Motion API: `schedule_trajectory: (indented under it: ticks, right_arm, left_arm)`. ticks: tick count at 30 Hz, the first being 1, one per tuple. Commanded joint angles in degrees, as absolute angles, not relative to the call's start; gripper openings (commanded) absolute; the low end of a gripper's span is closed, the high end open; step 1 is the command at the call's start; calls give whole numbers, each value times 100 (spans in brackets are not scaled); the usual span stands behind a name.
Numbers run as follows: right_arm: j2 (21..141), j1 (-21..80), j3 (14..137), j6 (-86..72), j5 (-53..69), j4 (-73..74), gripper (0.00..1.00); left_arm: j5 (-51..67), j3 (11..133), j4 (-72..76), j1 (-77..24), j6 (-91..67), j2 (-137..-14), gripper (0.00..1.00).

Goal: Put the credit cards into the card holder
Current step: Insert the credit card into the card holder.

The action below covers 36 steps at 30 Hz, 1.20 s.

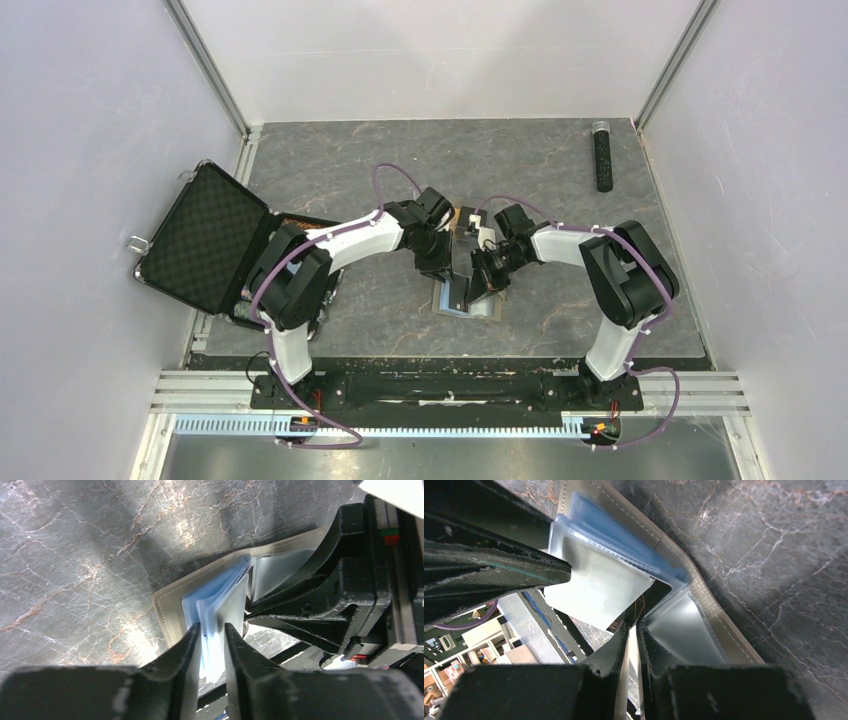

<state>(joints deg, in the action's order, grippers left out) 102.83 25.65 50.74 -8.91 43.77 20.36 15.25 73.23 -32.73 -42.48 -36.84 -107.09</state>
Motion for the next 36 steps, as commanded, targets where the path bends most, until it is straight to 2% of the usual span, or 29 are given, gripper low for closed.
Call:
schedule_trajectory:
  ticks: [1, 4, 10, 13, 15, 16, 18, 21, 27, 29, 34, 36]
  right_arm:
    - [10379, 2568, 5045, -852, 4324, 1961, 10]
    - [10379, 2577, 5045, -844, 4316, 1971, 10]
    - [10355, 2567, 5058, -832, 4285, 1971, 11]
    - [10281, 2576, 5080, -841, 4238, 1973, 14]
    - [10194, 2575, 5105, -840, 4217, 1982, 16]
    - [10150, 2575, 5122, -835, 4210, 1991, 17]
    - [10051, 2566, 5173, -836, 4180, 2030, 20]
    - [9903, 2553, 5290, -760, 4073, 2175, 28]
    - [9592, 2442, 5438, -653, 3899, 2400, 40]
    - [9515, 2374, 5456, -626, 3845, 2455, 43]
    - [9358, 2133, 5440, -615, 3771, 2498, 46]
    - [9288, 2021, 5432, -597, 3757, 2511, 46]
  left_arm:
    - [1563, 7609, -3208, -4331, -3491, -10573, 25]
    - [1540, 7684, -3248, -4366, -3450, -10581, 17]
    - [1604, 7791, -3286, -4412, -3380, -10625, 14]
    - [1735, 7835, -3271, -4430, -3360, -10699, 24]
    - [1843, 7857, -3270, -4438, -3357, -10788, 27]
    - [1866, 7859, -3270, -4438, -3357, -10822, 26]
    - [1806, 7870, -3331, -4436, -3343, -10838, 16]
    - [1432, 7997, -3683, -4438, -3252, -10787, 5]
    - [1017, 8190, -4106, -4438, -3170, -10684, 2]
    - [1124, 8238, -4094, -4437, -3197, -10717, 5]
    - [1693, 8287, -3789, -4478, -3328, -10831, 32]
    - [1912, 8325, -3668, -4516, -3371, -10905, 35]
